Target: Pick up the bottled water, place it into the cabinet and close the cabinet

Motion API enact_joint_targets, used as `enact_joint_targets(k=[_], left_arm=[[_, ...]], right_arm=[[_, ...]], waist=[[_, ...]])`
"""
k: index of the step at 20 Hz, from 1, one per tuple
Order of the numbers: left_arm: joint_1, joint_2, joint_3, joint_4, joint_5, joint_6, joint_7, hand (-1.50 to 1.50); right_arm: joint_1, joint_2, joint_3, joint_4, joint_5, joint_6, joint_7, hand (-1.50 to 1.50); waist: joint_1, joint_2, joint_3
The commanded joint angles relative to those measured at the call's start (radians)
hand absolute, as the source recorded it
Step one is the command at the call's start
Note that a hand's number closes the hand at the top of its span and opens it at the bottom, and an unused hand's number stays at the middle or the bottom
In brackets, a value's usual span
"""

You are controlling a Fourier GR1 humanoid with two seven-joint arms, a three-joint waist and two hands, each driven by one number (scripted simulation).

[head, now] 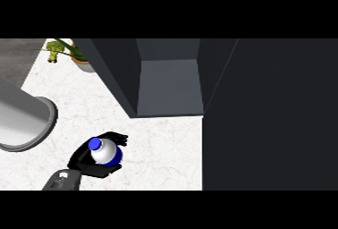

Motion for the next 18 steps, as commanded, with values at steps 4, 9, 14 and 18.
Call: enact_joint_targets(k=[4, 9, 14, 18], left_arm=[[-0.052, -0.030, 0.029, 0.086, 0.095, -0.195, -0.051, 1.50], [-0.007, -0.014, -0.024, 0.048, 0.059, -0.208, -0.129, 1.50], [0.004, -0.025, 0.240, 0.068, 0.263, 0.143, -0.113, 1.50], [0.035, -0.019, 0.302, 0.005, 0.311, 0.237, -0.166, 1.50]], right_arm=[[0.042, -0.018, -0.039, -0.162, -0.105, -0.023, 0.035, -1.50], [0.029, -0.031, -0.057, -0.148, -0.109, -0.043, 0.036, -1.50], [0.067, -0.031, -0.060, -0.108, -0.079, -0.014, -0.022, -1.50], [0.106, -0.052, -0.094, -0.137, -0.141, 0.000, -0.022, -1.50]], waist=[[0.007, -0.001, 0.001], [0.023, -0.002, 0.001], [0.031, -0.005, 0.000], [0.034, -0.009, 0.003]])
